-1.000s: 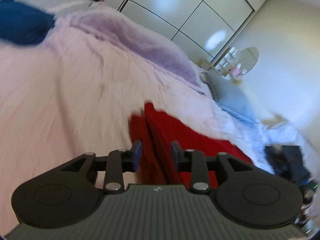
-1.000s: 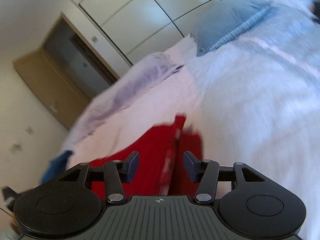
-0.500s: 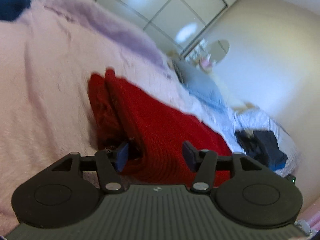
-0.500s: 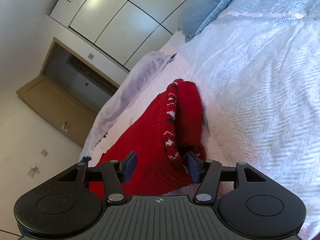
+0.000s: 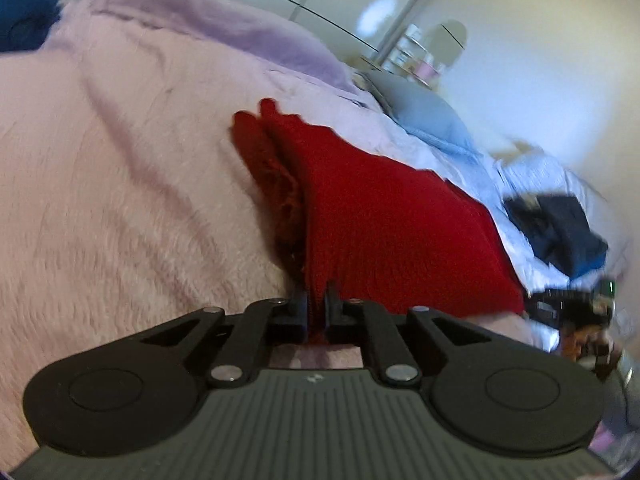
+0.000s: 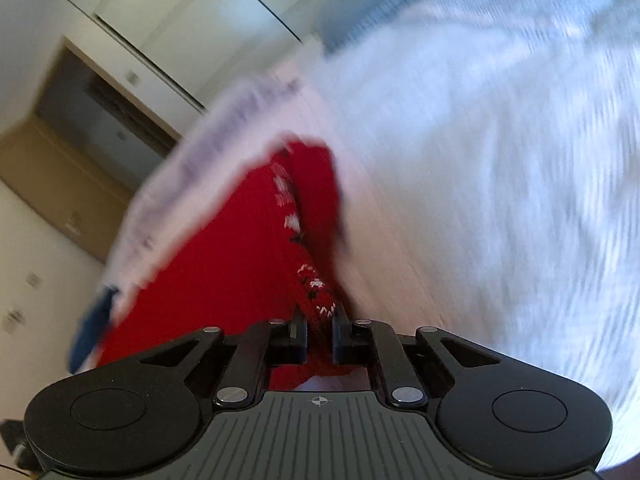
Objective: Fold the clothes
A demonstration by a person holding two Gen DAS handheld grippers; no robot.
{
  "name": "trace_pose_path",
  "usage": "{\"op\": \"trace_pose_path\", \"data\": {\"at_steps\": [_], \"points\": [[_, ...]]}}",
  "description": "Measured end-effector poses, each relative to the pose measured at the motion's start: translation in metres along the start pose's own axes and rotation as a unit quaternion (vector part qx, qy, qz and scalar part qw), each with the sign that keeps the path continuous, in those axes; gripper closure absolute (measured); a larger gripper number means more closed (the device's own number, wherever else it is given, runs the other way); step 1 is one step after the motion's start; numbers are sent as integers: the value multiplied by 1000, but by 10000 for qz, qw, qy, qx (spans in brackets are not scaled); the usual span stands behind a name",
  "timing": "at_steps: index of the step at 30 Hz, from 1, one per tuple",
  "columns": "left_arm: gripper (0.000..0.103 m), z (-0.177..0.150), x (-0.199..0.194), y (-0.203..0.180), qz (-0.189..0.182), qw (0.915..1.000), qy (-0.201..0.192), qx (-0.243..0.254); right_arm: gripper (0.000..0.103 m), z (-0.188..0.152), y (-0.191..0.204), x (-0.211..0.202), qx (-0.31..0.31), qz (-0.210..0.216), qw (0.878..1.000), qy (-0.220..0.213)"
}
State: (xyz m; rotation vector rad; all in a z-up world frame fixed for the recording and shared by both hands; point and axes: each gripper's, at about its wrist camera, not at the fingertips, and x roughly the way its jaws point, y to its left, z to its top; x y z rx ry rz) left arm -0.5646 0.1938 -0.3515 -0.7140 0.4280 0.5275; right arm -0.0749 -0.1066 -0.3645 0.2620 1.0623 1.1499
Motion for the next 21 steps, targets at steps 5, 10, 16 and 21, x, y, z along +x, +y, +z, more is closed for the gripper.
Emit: {"op": "trace_pose_path", "data": {"at_steps": [5,10,16,21], "points": [[72,-5,-13,-8,-92,9993,-234,-260,63,2,11,-17,-107,273,9993,-235],[78,-3,-12,-1,-49,9963,-271,-816,48,6,13,-14,-172,41,9997,-172],[70,22,-37,-10,366,9963,-581,-518,48,25,16,-30,-184,31,9981,-581],[66,52,1,-19,562,9968,-507,-248,49,45,34,0,-557,75,9967,-582]]}}
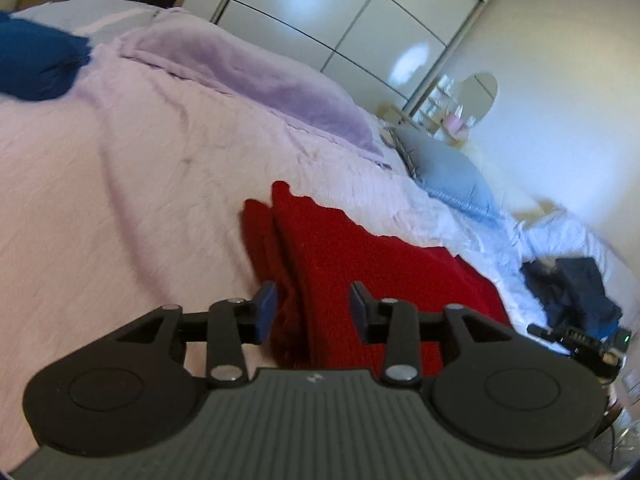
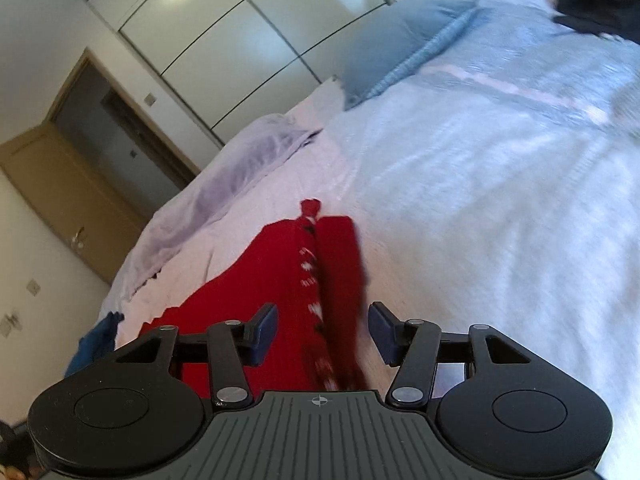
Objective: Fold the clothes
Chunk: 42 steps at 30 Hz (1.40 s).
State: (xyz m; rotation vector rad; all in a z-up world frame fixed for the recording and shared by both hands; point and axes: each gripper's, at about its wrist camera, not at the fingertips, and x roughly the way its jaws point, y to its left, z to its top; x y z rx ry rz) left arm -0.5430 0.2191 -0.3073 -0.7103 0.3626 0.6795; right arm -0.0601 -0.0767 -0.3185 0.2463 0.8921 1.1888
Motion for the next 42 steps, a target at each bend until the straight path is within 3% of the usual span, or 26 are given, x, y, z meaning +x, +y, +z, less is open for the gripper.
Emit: {"op": "trace_pose_path", "data": {"at_steps": [4,6,7,11,17,18,20,22,26,30,31,32,33,38,42], "points": [[71,8,40,-4,243,9991,302,192,49,1,1,29,-69,-10,9997,215],[95,9,53,-4,278,9985,393,275,86,1,0,36,-163,-22,9995,259],[95,9,54,-4,282,9985,359,301,96,1,0,39,-210,-32,9994,274],[94,3,52,2,351,9983,163,442,97,3,-7,38,-304,-321,9990,76],[87,-3,61,0,580,9948,372,746,96,-3,-16,54,-226,-482,9977,416],[86,2,58,-3,558,9945,378,805,94,1,-14,51,-206,-464,9977,459],[79,13,53,-6,478,9945,352,867,70,11,-9,44,-230,-394,9978,479],[73,29,54,-6,416,9960,191,763,53,20,0,38,-421,-333,9982,264],[66,57,81,-5,553,9963,74,660,51,41,15,62,-719,-222,9970,172],[72,68,124,2,708,9956,330,527,51,55,18,107,-849,-303,9951,417],[89,68,132,3,710,9951,374,569,52,56,17,118,-835,-294,9949,489],[100,67,138,3,647,9949,440,632,80,57,15,124,-823,-222,9948,562],[100,67,137,4,650,9950,346,676,97,57,12,128,-813,-110,9946,635],[100,67,131,13,686,9949,-52,743,97,59,-11,115,-588,-163,9977,283],[98,54,148,9,1013,9886,279,1081,97,49,-17,130,-599,-256,9963,560]]}}
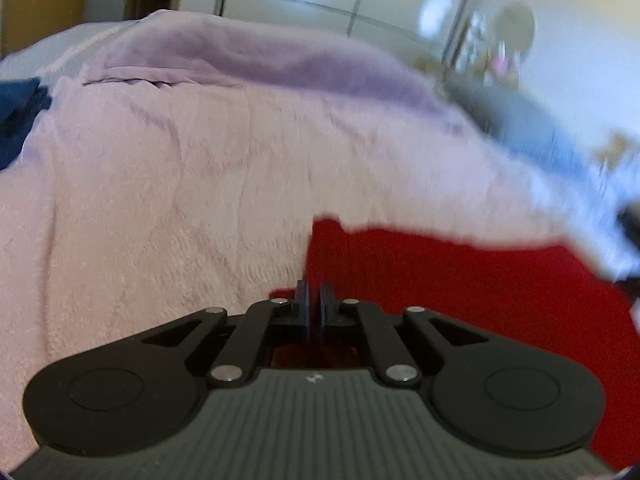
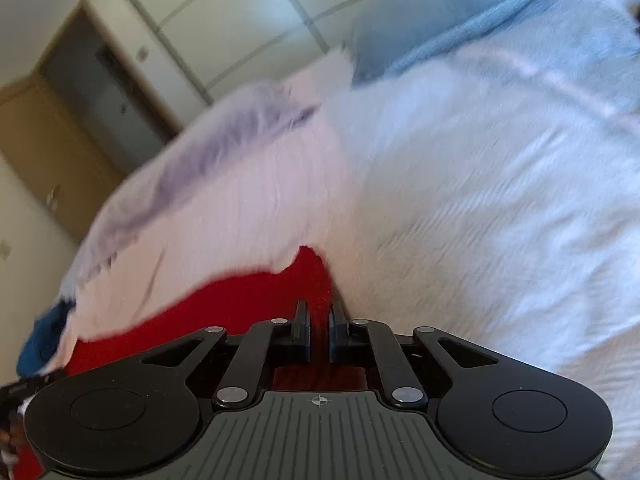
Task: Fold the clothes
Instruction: 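Fold the sweater over again with both grippers and open them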
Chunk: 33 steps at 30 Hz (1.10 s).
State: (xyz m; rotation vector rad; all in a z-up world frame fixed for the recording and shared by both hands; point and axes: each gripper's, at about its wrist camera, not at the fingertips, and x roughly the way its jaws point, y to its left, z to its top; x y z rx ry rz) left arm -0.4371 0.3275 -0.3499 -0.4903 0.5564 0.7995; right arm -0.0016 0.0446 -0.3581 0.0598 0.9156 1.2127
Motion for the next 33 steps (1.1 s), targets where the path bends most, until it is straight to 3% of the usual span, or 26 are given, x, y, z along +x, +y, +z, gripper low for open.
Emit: {"op": "trace_pose_path", "data": {"at_steps": [1,3,5,9,12,14,17,20,22,25,27,28,30,31,32,33], "points": [[97,-1,-1,-3,79,9999,-9,90,93,1,4,0,-63,-48,10000,-5],[93,-2,-3,-10,237,9994,-27,269,78,6,12,-7,-116,-132,9998,2],[93,-2,-24,-6,384,9992,-134,29,44,4,14,-28,40,-201,9997,-116],[81,-20,-90,6,587,9959,-296,-617,39,-29,1,-92,655,54,9976,-210],[73,-59,-148,10,233,9881,-242,-1498,39,-67,-11,-141,1408,255,9896,-145],[69,-86,-186,13,-10,9779,-204,-2083,39,-97,-19,-169,2024,430,9783,-63],[58,-123,-211,5,-456,9584,-56,-2817,39,-132,-22,-189,2860,777,9550,103],[50,-147,-201,0,-868,9284,32,-3613,39,-142,-21,-182,3436,1083,9328,77],[45,-154,-187,-3,-925,9093,-27,-4058,39,-139,-21,-170,3752,1070,9207,-6],[42,-156,-167,-6,-725,8969,-166,-4360,39,-134,-20,-155,4036,873,9106,-186],[42,-154,-154,-7,-607,8944,-230,-4424,39,-132,-21,-146,4112,696,9087,-195],[43,-151,-149,-9,-606,8974,-231,-4364,39,-132,-21,-142,4108,635,9093,-208],[66,-144,-143,-13,-441,9115,-277,-4080,40,-132,-22,-136,4099,513,9104,-233],[84,-140,-141,-13,-310,9210,-276,-3874,63,-132,-23,-133,4094,451,9109,-245],[88,-138,-138,-11,-278,9260,-241,-3758,80,-132,-23,-132,4067,356,9126,-228],[90,-137,-137,-9,-306,9270,-236,-3731,81,-133,-24,-132,4083,342,9119,-225]]}}
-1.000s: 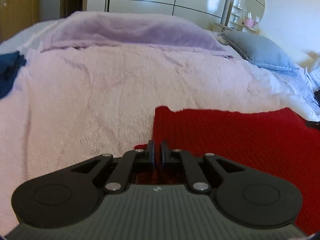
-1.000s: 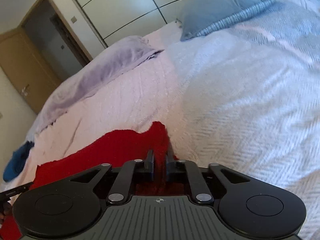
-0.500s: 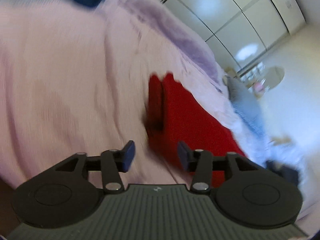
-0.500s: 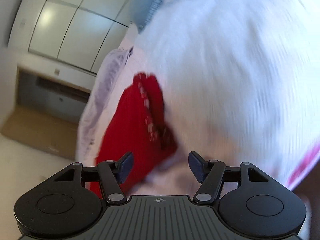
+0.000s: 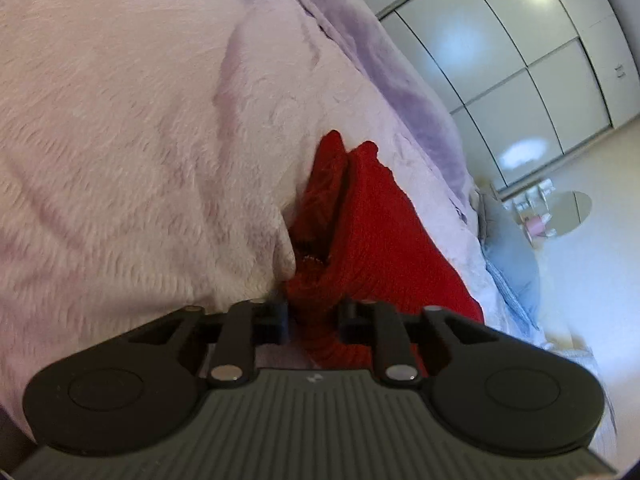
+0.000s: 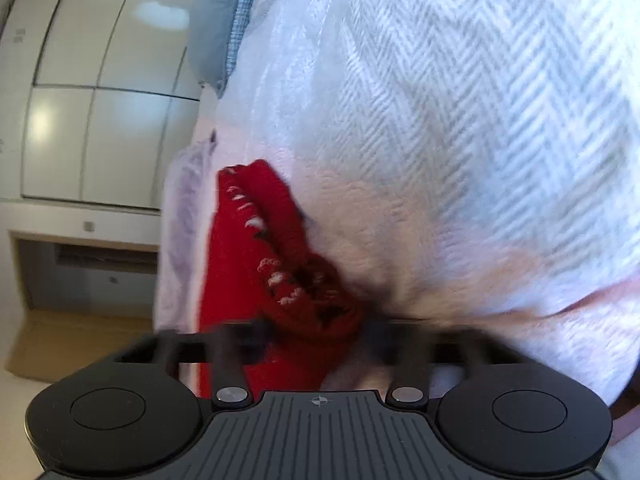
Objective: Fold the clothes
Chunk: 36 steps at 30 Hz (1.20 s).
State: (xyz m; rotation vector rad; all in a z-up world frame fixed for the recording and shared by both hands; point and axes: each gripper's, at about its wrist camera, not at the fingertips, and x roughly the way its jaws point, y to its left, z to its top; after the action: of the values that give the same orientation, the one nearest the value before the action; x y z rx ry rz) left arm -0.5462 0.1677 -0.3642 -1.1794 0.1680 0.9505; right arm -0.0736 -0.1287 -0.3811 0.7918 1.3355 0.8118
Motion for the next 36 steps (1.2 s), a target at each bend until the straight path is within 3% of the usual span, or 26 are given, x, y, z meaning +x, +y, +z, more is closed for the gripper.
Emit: {"op": "trace_pose_path", "data": {"at_steps": [2,10,13,16,18,20,22,23,25,27,30,33,36], "points": [[92,4,-1,1,-28,9999,35,107,87,-2,-1,-6,-22,46,10000,-46],[93,28,-46,-17,-128,9936,-267,1086,88,-38,14,-51,-169,232,9993,-238],[92,30,-44,-6,-1,9902,-7,1397,88,-59,13,-57,-110,137,9996,-241],[87,30,-27,19,-23,9937,392,1050,85,-71,6,-52,-143,20,9997,-220],[84,30,-26,27,-79,9959,453,783,81,-71,4,-51,-205,-75,9995,-226],[80,29,-40,18,120,9951,310,932,64,-71,14,-62,-616,-201,9976,-264],[78,24,-58,8,475,9913,156,1221,56,-71,23,-73,-1025,-325,9937,-302],[77,20,-67,3,653,9888,125,1335,54,-74,31,-81,-1403,-436,9884,-389],[76,10,-86,-7,1008,9827,73,1554,52,-83,47,-94,-2362,-842,9666,-525],[76,-6,-95,-19,1440,9708,184,1912,52,-97,60,-102,-3245,-1355,9347,-515],[76,-40,-107,-39,1831,9488,231,2565,52,-124,69,-109,-4119,-1619,8956,-454],[73,-74,-117,-58,2036,9288,235,3087,52,-151,72,-115,-4501,-1540,8788,-361],[72,-95,-128,-72,2060,9172,108,3410,52,-173,74,-124,-4770,-1434,8666,-289]]}}
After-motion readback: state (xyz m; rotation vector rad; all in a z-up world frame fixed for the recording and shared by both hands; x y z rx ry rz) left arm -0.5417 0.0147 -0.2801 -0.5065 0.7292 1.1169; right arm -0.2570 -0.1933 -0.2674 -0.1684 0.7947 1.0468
